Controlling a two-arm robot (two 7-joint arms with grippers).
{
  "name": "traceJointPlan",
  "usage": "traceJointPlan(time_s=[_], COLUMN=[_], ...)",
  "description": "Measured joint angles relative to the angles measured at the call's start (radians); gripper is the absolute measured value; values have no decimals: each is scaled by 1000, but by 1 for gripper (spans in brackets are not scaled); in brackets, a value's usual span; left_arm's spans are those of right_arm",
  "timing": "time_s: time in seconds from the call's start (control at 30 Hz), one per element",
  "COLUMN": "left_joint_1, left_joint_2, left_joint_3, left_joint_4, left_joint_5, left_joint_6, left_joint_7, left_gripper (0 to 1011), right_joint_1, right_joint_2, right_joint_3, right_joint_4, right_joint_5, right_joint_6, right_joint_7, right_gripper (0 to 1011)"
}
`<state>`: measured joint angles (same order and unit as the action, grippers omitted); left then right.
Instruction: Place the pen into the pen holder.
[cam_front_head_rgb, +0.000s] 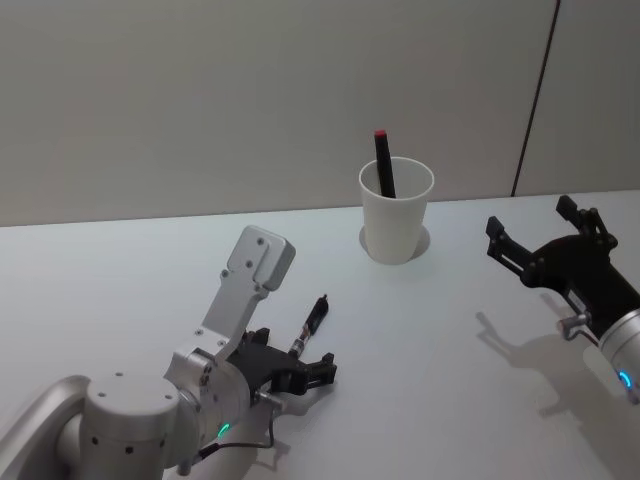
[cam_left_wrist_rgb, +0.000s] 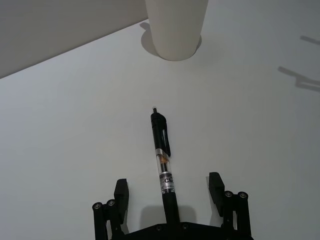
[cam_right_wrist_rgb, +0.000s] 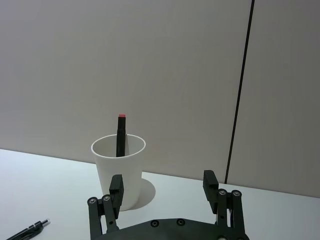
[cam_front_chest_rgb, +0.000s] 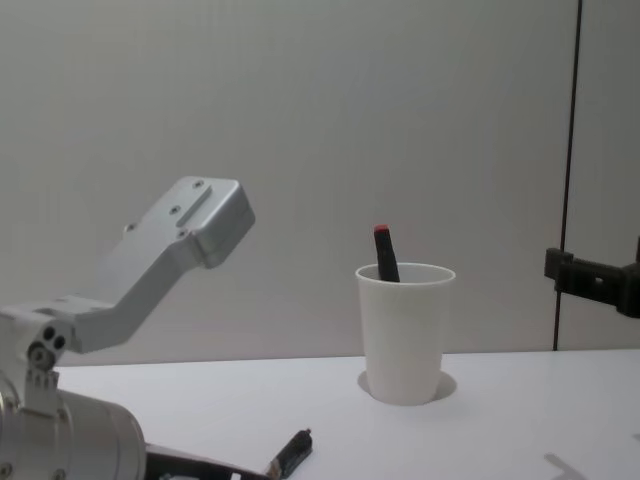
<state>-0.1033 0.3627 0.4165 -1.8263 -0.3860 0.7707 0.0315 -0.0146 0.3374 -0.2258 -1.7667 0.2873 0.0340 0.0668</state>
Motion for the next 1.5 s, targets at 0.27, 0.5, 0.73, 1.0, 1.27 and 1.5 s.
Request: traceJointPlan(time_s=[0.27, 0.5, 0.73, 1.0, 1.27, 1.5], left_joint_1=[-1, -1, -2, -2, -2, -2], left_joint_2=[-6, -9, -10, -11, -12, -12], left_joint_3=[-6, -10, -12, -13, -13, -13], left_joint_4=[4, 6, 8, 9, 9, 9], left_joint_5=[-12, -18, -21, -24, -25, -26], left_joint_6=[6, 9, 12, 13, 15, 15], left_joint_7=[0, 1, 2, 1, 1, 0], left_gripper=[1001, 950, 796, 567, 451, 417], right_joint_1=[0, 0, 0, 0, 0, 0], right_joint_2=[0, 0, 0, 0, 0, 0], right_joint_3=[0, 0, 0, 0, 0, 0], right_joint_4=[0, 0, 0, 0, 0, 0], right_joint_5=[0, 0, 0, 0, 0, 0], right_joint_6=[0, 0, 0, 0, 0, 0], right_joint_7=[0, 0, 0, 0, 0, 0], right_gripper=[1002, 1002, 1002, 1001, 1002, 1001])
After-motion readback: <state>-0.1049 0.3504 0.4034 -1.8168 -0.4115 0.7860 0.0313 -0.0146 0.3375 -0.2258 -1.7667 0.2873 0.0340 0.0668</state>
